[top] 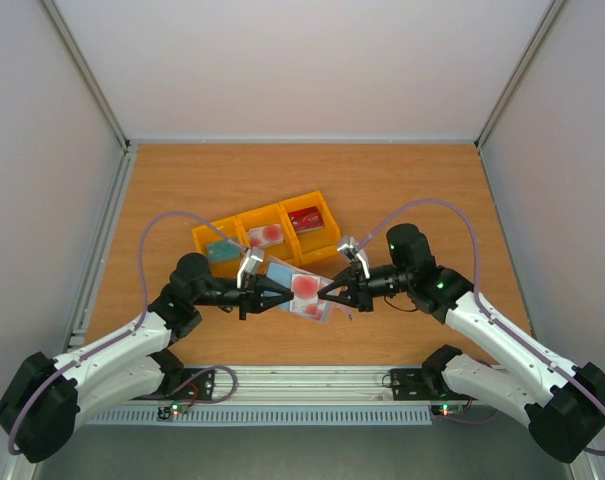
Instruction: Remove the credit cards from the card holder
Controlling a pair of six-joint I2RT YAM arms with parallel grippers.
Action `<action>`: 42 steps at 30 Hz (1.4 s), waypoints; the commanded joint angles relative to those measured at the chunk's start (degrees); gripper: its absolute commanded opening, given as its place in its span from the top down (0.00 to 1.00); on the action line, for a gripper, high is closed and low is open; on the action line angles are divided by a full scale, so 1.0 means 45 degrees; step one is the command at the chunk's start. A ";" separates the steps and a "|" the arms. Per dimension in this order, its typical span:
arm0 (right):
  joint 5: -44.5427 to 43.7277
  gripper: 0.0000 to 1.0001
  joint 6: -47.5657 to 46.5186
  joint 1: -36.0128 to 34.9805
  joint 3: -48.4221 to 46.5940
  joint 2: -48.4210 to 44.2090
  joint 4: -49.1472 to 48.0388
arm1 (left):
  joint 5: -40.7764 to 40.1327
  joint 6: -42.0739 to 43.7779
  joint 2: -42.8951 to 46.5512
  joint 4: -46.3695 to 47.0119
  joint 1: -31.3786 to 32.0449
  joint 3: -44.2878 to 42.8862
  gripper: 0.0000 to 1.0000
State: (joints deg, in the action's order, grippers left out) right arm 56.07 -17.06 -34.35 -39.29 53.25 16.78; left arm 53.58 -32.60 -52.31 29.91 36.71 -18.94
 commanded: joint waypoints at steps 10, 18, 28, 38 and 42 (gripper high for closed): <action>0.0885 0.99 0.0092 0.0234 -0.0373 0.0221 -0.0395 | -0.0149 0.0107 -0.0012 0.0977 -0.0104 0.0119 0.79; 0.1114 0.99 0.0022 0.0240 -0.0363 0.0299 -0.0693 | -0.0568 -0.0025 -0.0150 0.0739 0.0104 0.0048 0.81; 0.0720 0.99 -0.0401 0.0459 -0.0204 -0.0231 0.0037 | -0.0391 -0.0266 0.0183 0.0230 -0.0201 0.0036 1.00; 0.0888 0.99 -0.0093 0.1112 0.0066 -0.0675 -0.0089 | -0.0189 -0.0275 0.0446 -0.0149 -0.0386 0.0069 1.00; 0.1039 0.99 -0.0064 0.1116 -0.0035 -0.0614 -0.0065 | -0.0172 -0.0241 0.0458 -0.0179 -0.0384 0.0034 1.00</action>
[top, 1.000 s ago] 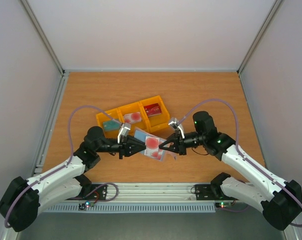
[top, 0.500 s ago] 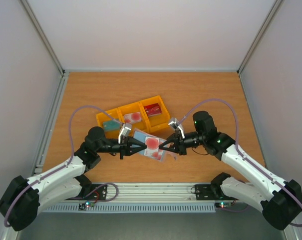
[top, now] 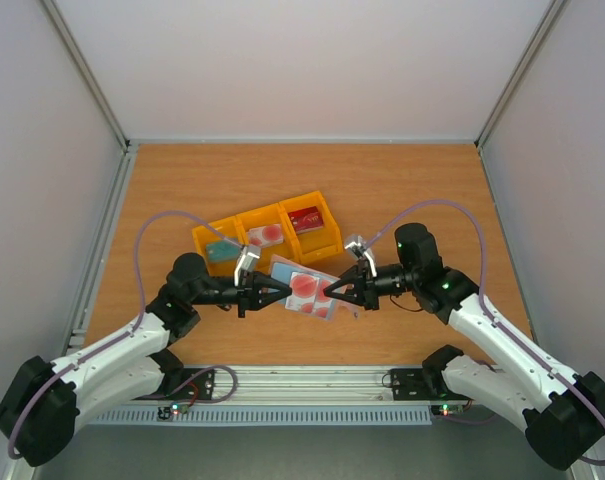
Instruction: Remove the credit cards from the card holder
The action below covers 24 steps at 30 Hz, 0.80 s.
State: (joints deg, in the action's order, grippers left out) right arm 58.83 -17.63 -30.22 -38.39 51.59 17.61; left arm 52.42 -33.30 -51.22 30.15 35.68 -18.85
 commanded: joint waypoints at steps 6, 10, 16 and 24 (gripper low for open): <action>0.0500 0.78 0.0260 0.0050 -0.0421 0.0338 -0.0464 | -0.0327 -0.0185 -0.0069 0.0272 -0.0075 -0.0069 1.00; 0.0188 0.64 0.0949 -0.0191 0.0043 0.0028 -0.1835 | -0.0593 -0.0205 -0.0066 0.0404 0.0079 -0.0186 1.00; -0.0626 0.82 0.1291 -0.0603 0.0026 0.0426 -0.2570 | -0.0753 0.0113 -0.0236 0.0593 0.0349 -0.0088 1.00; -0.0569 0.99 0.0973 -0.0594 0.0085 0.0123 -0.2315 | -0.0608 0.0098 -0.0094 0.0513 0.0306 -0.0091 1.00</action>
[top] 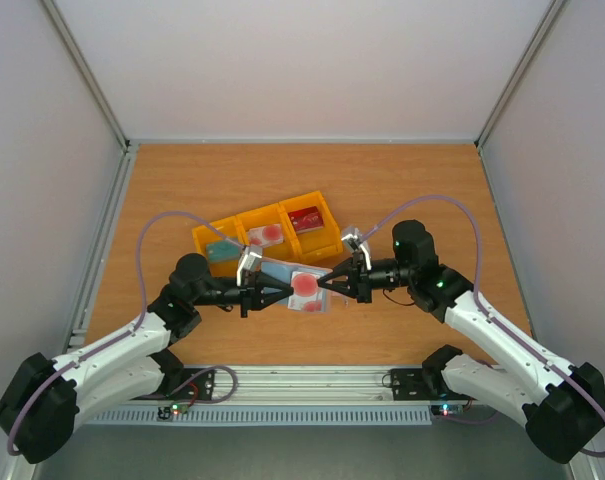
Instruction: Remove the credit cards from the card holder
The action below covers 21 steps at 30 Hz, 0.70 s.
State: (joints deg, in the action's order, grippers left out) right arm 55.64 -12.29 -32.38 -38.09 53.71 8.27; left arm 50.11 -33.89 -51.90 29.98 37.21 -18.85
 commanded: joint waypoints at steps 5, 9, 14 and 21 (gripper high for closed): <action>0.0541 0.99 -0.0572 -0.0128 -0.0229 -0.0274 0.0356 | 0.0082 0.0351 -0.0007 0.0944 -0.0066 -0.0206 0.83; 0.0617 0.99 -0.0641 -0.0121 -0.0258 -0.0293 0.0415 | 0.0125 0.0422 0.0008 0.0887 -0.0070 -0.0487 0.84; 0.0605 0.99 -0.0686 -0.0123 -0.0301 -0.0314 0.0442 | 0.0190 0.0460 -0.0023 0.0790 -0.0066 -0.0537 0.99; 0.0366 0.99 -0.0840 -0.0101 -0.0261 -0.0730 0.0777 | 0.0103 0.0507 0.0148 0.0335 -0.0116 -0.0542 1.00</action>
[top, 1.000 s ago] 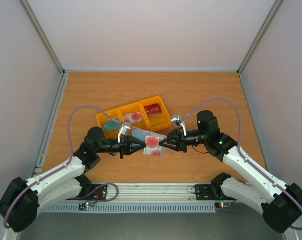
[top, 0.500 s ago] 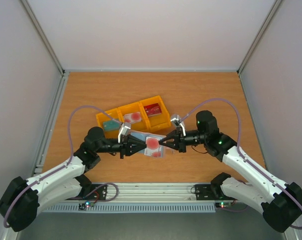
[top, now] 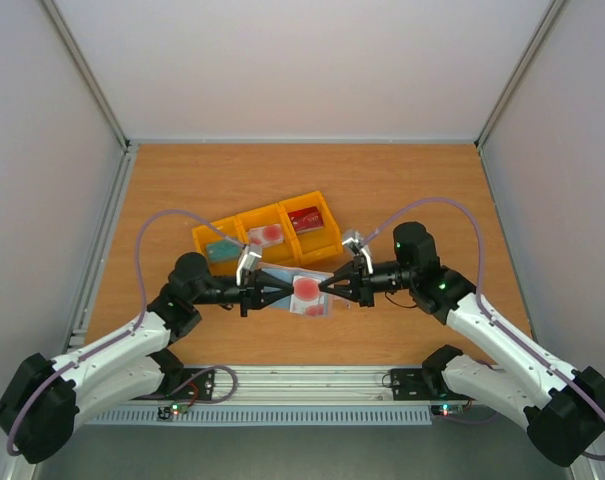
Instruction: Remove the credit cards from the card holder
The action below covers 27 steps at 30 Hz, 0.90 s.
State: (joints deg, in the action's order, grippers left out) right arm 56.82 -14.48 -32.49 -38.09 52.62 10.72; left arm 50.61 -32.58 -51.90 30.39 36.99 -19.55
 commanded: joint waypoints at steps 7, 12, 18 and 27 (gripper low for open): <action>0.0014 0.99 -0.0416 0.0380 0.0009 -0.0974 0.0707 | 0.0056 0.0108 0.0531 -0.0514 -0.0667 -0.0076 1.00; 0.0275 0.99 -0.0376 0.0367 -0.0090 -0.0773 0.0625 | 0.0204 -0.0001 0.0523 -0.0427 -0.0682 -0.0069 1.00; 0.0768 0.99 -0.0082 0.0376 -0.0185 -0.0198 0.0082 | 0.0333 -0.0058 0.0286 0.0205 -0.0486 -0.0067 0.97; 0.1297 0.99 -0.0305 0.0379 -0.0771 0.0205 -0.0169 | 0.0238 0.0186 -0.0006 -0.0274 -0.0370 -0.0090 0.75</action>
State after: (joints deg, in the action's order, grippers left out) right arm 59.35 -15.29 -30.83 -38.44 52.93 12.84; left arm 51.81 -32.75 -51.13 28.49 34.87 -19.79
